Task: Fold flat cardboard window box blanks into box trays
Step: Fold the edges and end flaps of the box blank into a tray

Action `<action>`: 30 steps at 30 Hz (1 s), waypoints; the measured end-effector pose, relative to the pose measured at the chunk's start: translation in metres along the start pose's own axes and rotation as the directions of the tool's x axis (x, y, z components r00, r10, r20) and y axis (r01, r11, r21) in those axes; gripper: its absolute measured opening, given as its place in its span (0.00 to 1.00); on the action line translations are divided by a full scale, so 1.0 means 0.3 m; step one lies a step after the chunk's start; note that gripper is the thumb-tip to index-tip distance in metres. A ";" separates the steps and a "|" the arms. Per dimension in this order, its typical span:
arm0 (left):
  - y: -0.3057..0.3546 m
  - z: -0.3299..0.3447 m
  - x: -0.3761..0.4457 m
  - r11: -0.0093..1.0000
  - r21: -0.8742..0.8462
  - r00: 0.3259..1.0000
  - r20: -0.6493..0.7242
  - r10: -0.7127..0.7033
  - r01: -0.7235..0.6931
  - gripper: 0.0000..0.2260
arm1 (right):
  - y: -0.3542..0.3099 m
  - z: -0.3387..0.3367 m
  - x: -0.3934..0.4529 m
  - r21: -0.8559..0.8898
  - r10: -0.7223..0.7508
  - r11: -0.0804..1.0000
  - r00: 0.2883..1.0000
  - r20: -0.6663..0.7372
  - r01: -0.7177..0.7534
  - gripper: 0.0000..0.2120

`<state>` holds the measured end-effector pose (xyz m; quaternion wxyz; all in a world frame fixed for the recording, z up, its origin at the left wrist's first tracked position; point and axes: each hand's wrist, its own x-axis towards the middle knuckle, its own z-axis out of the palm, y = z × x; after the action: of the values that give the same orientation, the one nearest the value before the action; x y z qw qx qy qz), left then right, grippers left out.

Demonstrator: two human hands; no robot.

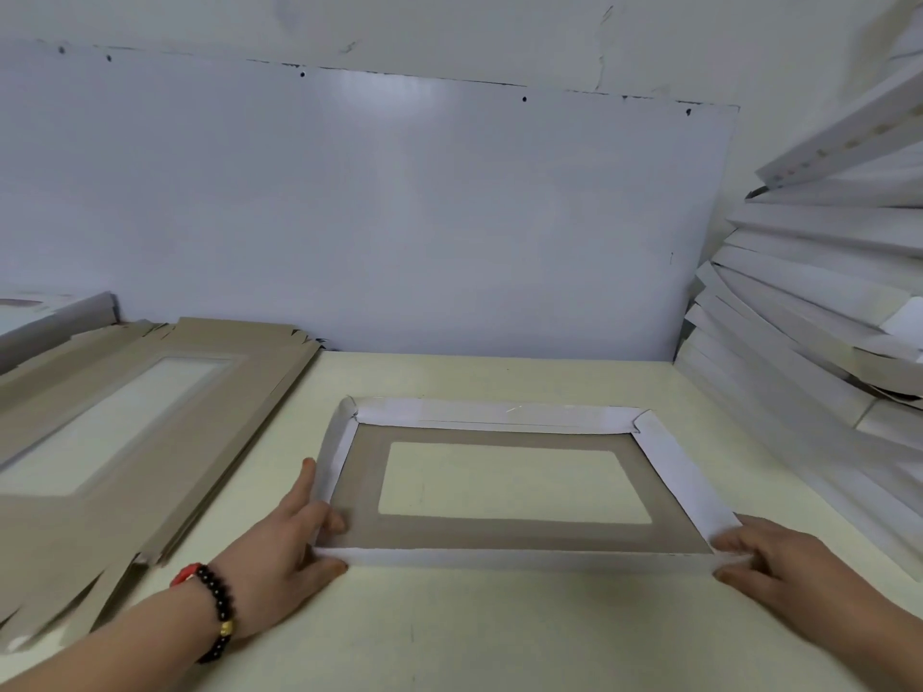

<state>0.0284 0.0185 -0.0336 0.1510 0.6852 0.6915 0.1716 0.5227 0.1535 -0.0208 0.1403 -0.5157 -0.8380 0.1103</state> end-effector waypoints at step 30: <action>0.008 -0.006 -0.039 0.334 -0.943 0.906 -0.149 -0.397 -0.009 0.19 | -0.087 0.040 -0.104 0.469 0.192 0.882 0.875 -0.444 0.045 0.41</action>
<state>0.0299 0.0068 -0.0314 0.4034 0.3457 0.5647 0.6315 0.5101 0.1135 -0.0272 0.4578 -0.5101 -0.7048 0.1828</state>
